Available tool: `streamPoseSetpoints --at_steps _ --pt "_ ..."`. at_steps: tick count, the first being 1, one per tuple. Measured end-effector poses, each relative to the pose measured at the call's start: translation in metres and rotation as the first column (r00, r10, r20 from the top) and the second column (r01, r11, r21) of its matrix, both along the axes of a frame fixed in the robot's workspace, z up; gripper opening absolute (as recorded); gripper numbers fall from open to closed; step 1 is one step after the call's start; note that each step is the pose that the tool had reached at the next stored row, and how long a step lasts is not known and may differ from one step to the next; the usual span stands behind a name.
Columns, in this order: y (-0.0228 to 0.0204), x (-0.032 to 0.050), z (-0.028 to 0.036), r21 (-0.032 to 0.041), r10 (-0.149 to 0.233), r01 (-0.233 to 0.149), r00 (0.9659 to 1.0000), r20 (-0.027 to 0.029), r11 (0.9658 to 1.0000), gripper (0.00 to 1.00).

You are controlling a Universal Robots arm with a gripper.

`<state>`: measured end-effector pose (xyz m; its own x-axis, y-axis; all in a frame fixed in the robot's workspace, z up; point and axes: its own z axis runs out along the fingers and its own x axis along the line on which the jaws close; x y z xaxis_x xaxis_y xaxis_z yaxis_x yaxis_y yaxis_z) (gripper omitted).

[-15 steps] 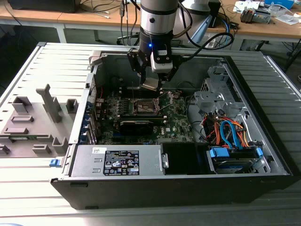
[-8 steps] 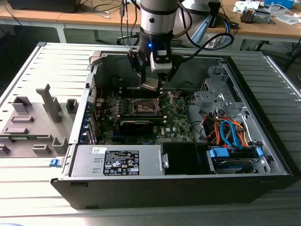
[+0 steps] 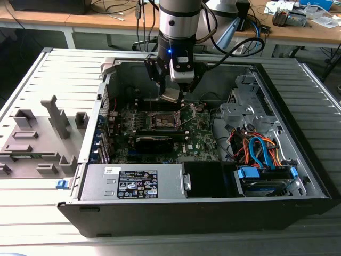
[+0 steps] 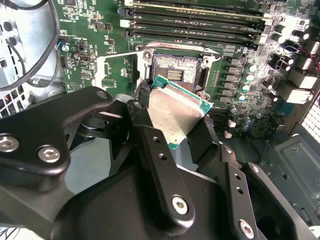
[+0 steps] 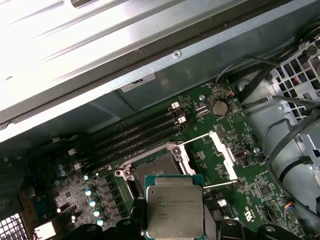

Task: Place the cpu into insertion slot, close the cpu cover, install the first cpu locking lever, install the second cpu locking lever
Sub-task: 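Place the cpu into insertion slot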

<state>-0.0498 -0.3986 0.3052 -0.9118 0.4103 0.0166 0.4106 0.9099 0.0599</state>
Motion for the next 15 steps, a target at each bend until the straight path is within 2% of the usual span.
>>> streamPoseSetpoints --at_steps 15 --pt "0.0000 0.0000 0.0000 0.0000 -0.023 0.023 0.9997 0.0000 0.9997 0.55"
